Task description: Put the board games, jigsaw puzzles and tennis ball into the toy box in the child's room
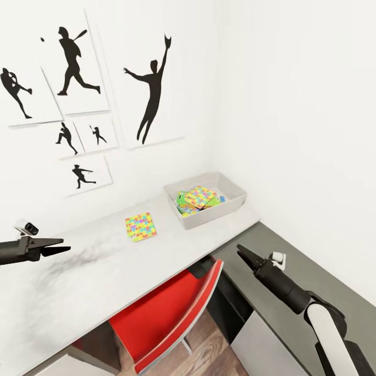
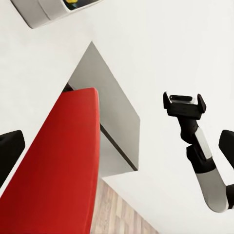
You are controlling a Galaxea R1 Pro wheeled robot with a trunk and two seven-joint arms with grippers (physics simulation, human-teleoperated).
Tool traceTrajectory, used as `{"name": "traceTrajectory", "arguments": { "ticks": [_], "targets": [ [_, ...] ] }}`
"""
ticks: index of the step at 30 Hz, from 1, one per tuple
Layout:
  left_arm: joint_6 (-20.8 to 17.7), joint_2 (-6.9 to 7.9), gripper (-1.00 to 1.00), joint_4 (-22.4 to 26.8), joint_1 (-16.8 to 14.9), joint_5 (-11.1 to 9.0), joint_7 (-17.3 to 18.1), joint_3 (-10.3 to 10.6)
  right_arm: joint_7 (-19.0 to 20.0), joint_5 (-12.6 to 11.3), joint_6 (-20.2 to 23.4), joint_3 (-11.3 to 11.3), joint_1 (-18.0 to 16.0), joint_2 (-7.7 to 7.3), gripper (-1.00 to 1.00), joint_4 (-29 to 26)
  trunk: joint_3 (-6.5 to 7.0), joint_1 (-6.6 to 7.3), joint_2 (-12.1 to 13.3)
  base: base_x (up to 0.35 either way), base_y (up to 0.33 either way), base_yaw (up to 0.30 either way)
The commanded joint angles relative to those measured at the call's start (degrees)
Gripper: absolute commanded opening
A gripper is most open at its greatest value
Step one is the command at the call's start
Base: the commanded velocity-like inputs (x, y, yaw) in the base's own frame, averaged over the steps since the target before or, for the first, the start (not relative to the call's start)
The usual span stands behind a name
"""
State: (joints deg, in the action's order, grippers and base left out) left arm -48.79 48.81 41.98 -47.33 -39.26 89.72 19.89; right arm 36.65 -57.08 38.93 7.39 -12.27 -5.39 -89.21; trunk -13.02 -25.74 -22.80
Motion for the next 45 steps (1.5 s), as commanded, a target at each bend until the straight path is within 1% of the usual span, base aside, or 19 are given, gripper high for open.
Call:
{"name": "traceTrajectory", "arguments": {
  "ticks": [1, 5, 18, 39, 45],
  "targets": [
    [-0.6, 0.0, 1.0, -0.1, -0.1, -0.2, 0.3, 0.4, 0.0, -0.3, 0.4, 0.1, 0.0, -0.01, 1.0, -0.1, -0.02, -0.04, -0.1, 0.0, 0.0, 0.056],
    [-0.6, -0.33, 1.0, -0.1, -0.1, -0.2, 0.3, 0.5, 0.1, -0.2, 0.6, 0.2, 0.1, -0.11, 1.0, -0.2, 0.36, -0.04, -0.1, 0.0, 0.0, 0.071],
    [-0.6, -0.6, 1.0, -0.1, -0.1, -0.1, 0.3, 0.7, 0.0, -0.2, 0.5, -0.1, 0.2, -0.08, 1.0, -0.2, 1.49, -0.04, -0.1, 0.0, 0.0, 0.11],
    [-0.6, -0.67, 1.0, -0.1, -0.1, -0.1, 0.3, 0.7, 0.0, -0.1, 0.3, 0.3, 0.2, -0.15, 1.0, 0.1, 1.68, -0.04, -0.1, 0.0, 0.0, 0.015],
    [-0.6, -0.65, 1.0, -0.1, -0.1, -0.1, 0.3, 0.7, 0.1, -0.1, 0.2, 0.2, 0.2, -0.13, 1.0, 0.1, 2.01, -0.04, -0.1, 0.0, 0.0, -0.003]
  ]
}}
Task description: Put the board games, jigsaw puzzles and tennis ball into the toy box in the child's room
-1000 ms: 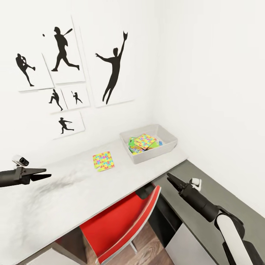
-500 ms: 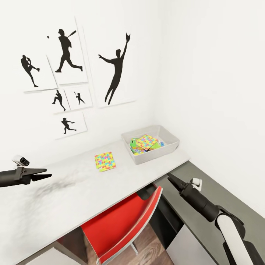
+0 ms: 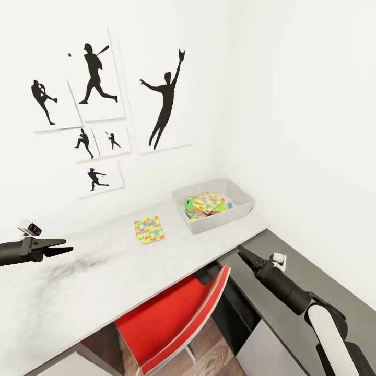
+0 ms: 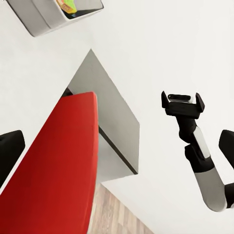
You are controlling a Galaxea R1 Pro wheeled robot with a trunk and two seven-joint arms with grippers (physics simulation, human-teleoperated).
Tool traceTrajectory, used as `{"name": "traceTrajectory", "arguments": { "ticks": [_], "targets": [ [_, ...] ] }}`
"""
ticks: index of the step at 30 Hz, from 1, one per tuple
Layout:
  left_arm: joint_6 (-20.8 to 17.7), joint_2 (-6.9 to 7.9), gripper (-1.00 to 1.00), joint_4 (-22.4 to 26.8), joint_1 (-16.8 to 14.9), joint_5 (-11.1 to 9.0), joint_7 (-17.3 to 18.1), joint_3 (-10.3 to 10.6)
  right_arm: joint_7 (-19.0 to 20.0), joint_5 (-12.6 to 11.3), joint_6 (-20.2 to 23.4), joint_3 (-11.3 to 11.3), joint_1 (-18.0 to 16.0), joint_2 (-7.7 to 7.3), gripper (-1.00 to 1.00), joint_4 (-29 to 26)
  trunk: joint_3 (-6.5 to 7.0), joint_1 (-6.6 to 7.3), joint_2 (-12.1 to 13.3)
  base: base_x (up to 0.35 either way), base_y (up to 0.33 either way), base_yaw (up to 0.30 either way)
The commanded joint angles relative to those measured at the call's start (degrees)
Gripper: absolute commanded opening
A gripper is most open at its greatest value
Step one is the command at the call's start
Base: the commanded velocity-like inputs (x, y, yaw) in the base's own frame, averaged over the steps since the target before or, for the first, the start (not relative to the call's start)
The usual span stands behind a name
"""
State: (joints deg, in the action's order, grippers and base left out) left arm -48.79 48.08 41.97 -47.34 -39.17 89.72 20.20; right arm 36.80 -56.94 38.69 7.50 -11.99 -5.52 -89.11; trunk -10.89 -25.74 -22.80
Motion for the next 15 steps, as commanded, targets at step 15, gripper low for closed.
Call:
{"name": "traceTrajectory", "arguments": {
  "ticks": [15],
  "targets": [
    [-0.6, 0.08, 1.0, 0.0, -0.1, -0.2, 0.3, 0.4, -0.1, -0.2, 0.3, 0.1, -0.1, -0.01, 1.0, -0.1, 0.5, -0.04, -0.1, 0.0, 0.0, -0.018]
  ]
}}
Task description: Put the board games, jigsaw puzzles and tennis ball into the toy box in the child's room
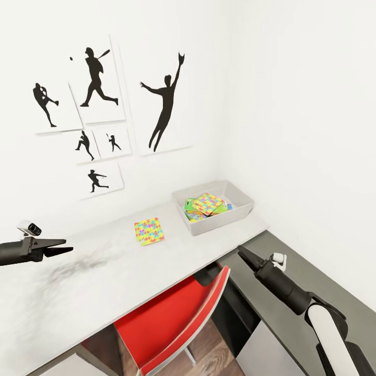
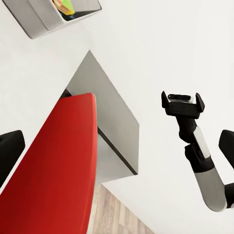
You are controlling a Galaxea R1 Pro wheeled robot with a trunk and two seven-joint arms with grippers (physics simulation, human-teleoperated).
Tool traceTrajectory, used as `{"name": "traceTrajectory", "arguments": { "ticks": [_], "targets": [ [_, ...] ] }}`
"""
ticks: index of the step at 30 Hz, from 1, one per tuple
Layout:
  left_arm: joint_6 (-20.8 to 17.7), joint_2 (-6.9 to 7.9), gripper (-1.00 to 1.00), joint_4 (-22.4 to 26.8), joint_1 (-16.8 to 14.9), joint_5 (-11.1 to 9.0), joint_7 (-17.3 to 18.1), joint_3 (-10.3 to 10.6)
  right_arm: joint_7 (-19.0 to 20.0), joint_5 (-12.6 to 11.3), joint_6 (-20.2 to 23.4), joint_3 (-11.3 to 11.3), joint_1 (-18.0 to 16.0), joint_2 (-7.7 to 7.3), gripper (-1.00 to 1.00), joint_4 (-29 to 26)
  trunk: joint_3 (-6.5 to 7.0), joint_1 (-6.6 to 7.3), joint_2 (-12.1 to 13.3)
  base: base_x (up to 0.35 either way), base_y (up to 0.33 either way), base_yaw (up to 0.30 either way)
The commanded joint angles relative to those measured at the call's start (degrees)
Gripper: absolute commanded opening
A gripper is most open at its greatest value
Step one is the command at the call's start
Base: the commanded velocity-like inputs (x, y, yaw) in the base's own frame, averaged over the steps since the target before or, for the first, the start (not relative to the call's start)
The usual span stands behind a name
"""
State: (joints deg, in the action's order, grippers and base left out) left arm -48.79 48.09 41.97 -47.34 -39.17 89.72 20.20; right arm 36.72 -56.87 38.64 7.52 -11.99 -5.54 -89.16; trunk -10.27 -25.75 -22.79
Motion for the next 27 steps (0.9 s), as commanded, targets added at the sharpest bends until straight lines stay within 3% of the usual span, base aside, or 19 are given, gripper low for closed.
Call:
{"name": "traceTrajectory", "arguments": {
  "ticks": [1, 16, 27],
  "targets": [
    [-0.6, 0.08, 1.0, 0.0, -0.1, -0.2, 0.3, 0.4, 0.0, -0.3, 0.4, 0.1, -0.1, 0.0, 1.0, 0.0, -0.12, -0.04, -0.1, 0.0, 0.0, 0.0],
    [-0.6, 0.07, 1.0, 0.0, -0.1, -0.2, 0.3, 0.4, -0.1, -0.3, 0.4, 0.0, -0.1, 0.0, 1.0, 0.0, -0.08, -0.04, -0.1, 0.0, 0.0, 0.003],
    [-0.6, 0.03, 1.0, 0.0, -0.1, -0.2, 0.3, 0.4, 0.0, -0.3, 0.4, 0.0, -0.1, 0.0, 1.0, 0.0, 0.66, -0.04, -0.1, 0.0, 0.0, 0.11]
  ]
}}
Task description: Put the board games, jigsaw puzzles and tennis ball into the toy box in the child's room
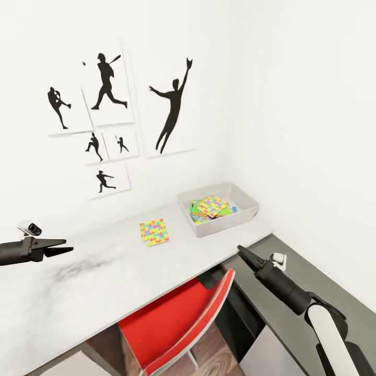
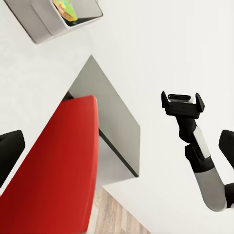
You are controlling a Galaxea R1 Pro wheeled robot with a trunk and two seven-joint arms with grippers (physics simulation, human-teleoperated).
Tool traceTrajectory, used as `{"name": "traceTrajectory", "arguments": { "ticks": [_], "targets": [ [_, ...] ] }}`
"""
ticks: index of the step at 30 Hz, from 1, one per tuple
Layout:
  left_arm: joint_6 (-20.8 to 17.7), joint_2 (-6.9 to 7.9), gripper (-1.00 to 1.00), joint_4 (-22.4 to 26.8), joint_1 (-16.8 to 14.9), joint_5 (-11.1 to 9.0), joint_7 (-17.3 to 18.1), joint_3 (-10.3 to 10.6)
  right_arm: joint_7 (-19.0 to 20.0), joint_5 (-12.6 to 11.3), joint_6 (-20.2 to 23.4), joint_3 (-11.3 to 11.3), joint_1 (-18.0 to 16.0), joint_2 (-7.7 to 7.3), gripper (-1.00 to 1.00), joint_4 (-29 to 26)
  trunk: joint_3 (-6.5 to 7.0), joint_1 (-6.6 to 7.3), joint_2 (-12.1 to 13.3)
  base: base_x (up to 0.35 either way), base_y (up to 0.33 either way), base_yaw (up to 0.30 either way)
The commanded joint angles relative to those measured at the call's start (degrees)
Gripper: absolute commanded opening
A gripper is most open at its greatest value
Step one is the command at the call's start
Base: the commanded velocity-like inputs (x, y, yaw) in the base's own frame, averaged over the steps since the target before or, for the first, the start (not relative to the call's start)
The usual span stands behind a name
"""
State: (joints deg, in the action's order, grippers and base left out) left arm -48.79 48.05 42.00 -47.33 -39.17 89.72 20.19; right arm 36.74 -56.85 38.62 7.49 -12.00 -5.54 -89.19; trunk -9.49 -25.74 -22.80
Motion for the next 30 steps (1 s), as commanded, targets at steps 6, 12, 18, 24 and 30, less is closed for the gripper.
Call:
{"name": "traceTrajectory", "arguments": {
  "ticks": [6, 12, 18, 24, 30],
  "targets": [
    [-0.6, 0.04, 1.0, 0.0, -0.1, -0.2, 0.3, 0.4, 0.0, -0.3, 0.4, 0.1, 0.0, 0.0, 1.0, 0.0, 0.4, -0.04, -0.1, 0.0, 0.0, 0.101],
    [-0.6, 0.03, 1.0, 0.0, -0.1, -0.2, 0.3, 0.4, 0.0, -0.3, 0.4, 0.1, 0.0, 0.0, 1.0, 0.0, 0.94, -0.04, -0.1, 0.0, 0.0, 0.082],
    [-0.6, 0.04, 1.0, 0.0, -0.1, -0.2, 0.3, 0.4, 0.0, -0.3, 0.4, 0.1, 0.0, 0.0, 1.0, 0.0, 1.48, -0.04, -0.1, 0.0, 0.0, 0.077],
    [-0.6, 0.03, 1.0, -0.1, -0.1, -0.2, 0.3, 0.5, 0.0, -0.3, 0.4, 0.1, 0.0, 0.0, 1.0, 0.0, 2.03, -0.04, -0.1, 0.0, 0.0, 0.076],
    [-0.7, 0.04, 1.0, -0.1, -0.1, -0.3, 0.3, 0.4, 0.0, -0.3, 0.4, 0.1, 0.0, 0.0, 1.0, 0.0, 2.56, -0.04, -0.1, 0.0, 0.0, 0.085]
  ]
}}
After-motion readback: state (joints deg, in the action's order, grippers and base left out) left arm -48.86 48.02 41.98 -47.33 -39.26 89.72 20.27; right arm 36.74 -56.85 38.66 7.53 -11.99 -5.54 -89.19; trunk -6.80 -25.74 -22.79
